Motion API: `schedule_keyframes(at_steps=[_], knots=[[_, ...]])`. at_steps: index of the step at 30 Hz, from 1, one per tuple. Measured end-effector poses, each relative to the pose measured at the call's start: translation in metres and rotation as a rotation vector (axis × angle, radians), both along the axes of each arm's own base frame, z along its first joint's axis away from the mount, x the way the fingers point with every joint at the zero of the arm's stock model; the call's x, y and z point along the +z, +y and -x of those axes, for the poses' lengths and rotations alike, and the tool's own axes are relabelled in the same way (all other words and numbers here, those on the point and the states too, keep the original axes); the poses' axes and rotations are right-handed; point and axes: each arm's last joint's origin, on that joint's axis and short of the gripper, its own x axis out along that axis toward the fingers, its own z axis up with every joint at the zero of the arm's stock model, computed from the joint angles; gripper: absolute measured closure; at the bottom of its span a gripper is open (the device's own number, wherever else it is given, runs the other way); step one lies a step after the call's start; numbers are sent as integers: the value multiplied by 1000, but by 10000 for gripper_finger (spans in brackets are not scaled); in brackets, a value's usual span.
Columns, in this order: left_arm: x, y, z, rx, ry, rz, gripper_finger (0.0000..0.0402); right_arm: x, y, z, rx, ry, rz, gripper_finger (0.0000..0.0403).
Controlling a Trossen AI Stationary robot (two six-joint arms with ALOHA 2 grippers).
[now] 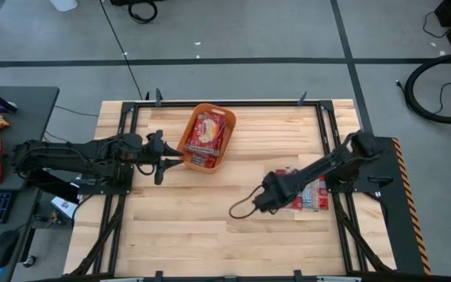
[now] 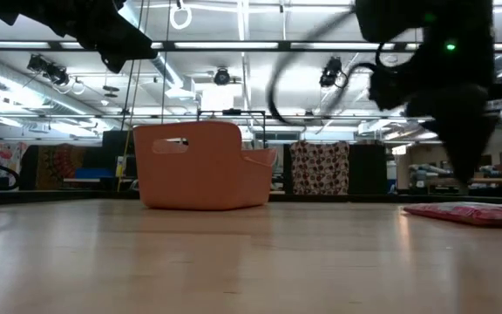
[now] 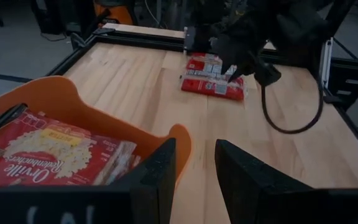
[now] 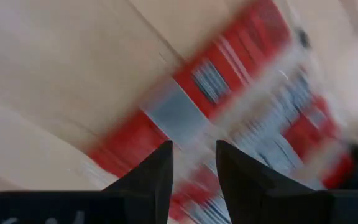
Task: Sort popcorn bags into baskets
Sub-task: Put the red popcorn pack into the orange bin
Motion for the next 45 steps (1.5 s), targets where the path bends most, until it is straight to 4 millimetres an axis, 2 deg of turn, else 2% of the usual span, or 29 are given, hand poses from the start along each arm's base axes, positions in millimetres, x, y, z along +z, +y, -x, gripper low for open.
schedule_keyframes(at_steps=[5,11,14,19,21,26,30,38,45], knots=[[0,0,0,-4,1,-13,285,1,8,10,46,181,47,277],[0,0,0,-5,1,-14,285,-14,-2,17,99,243,4,277],[0,0,0,-4,-1,-14,285,-27,-9,9,151,152,-22,277],[2,0,-1,-4,-17,-13,285,-29,-17,-32,379,-210,9,277],[2,0,-1,-2,-24,-9,285,-28,-20,-44,460,-295,13,277],[2,0,-1,5,-24,16,285,-13,-25,-53,626,-307,114,277],[2,0,-1,5,-26,16,285,-9,-24,-56,774,-274,169,277],[3,0,-1,4,-29,13,285,-7,-58,-57,923,-152,-62,260],[2,0,-1,4,-25,13,285,-8,-70,-53,1040,-118,-187,198]])
